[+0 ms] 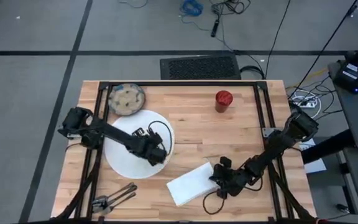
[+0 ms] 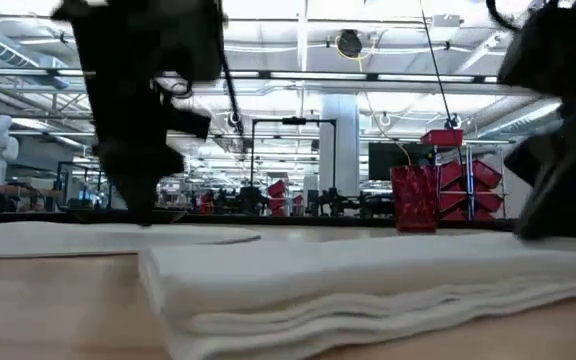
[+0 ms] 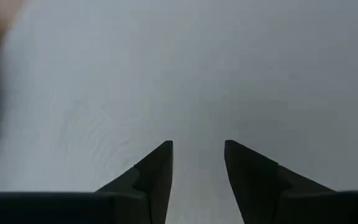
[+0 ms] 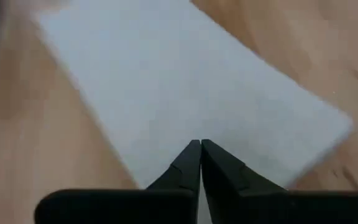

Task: Set table place
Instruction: Fold the white napkin, then move the white mat to the center of the table, then move the white napkin to the middle left of the table

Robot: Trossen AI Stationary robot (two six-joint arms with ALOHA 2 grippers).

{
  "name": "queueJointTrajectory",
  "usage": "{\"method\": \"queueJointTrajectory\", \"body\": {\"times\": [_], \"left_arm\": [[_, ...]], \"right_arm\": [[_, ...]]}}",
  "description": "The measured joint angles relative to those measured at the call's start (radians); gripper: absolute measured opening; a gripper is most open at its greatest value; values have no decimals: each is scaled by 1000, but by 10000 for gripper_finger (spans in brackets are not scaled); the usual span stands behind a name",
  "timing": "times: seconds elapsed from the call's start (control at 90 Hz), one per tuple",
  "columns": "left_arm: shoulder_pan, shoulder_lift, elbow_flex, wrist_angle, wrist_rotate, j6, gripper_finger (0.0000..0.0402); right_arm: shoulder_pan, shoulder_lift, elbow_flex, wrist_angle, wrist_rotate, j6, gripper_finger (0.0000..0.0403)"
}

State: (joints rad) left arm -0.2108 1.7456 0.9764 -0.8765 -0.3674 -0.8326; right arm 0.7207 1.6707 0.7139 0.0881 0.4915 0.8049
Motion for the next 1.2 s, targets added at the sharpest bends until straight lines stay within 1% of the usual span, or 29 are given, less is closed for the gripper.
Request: {"method": "queueJointTrajectory", "body": {"times": [0.078, 0.189, 0.333, 0.467, 0.589, 0.689, 0.767, 0.856, 0.922, 1.022, 1.122, 1.2], "left_arm": [[37, -5, -27, 38, 4, 2, 132], [81, -5, -51, 167, 4, 60, 132], [135, 36, -50, 475, 2, 190, 132], [178, 112, -43, 803, 34, 349, 132], [200, 219, 6, 1061, 111, 476, 132], [202, 312, 88, 1171, 185, 549, 132], [201, 363, 166, 1169, 196, 613, 132], [197, 364, 242, 1054, 196, 650, 132], [194, 331, 292, 907, 191, 668, 132], [168, 222, 340, 689, 171, 680, 132], [106, 138, 336, 564, 171, 630, 132], [37, 124, 314, 543, 174, 587, 132]], "right_arm": [[2, -8, 17, -4, 11, -34, 0], [2, -25, 44, 0, 22, -80, 0], [-1, -27, 76, 0, 32, -140, 0], [-1, -27, 91, 2, 40, -159, 0], [-4, -27, 93, -7, 78, -146, 0], [-29, -27, 93, -46, 138, -74, 0], [-64, -27, 93, -112, 187, 3, 0], [-111, -27, 93, -198, 208, 88, 0], [-147, -27, 93, -250, 212, 136, 0], [-199, -27, 93, -335, 211, 175, 0], [-252, -27, 94, -420, 211, 159, 0], [-287, -26, 94, -465, 211, 153, 0]]}}
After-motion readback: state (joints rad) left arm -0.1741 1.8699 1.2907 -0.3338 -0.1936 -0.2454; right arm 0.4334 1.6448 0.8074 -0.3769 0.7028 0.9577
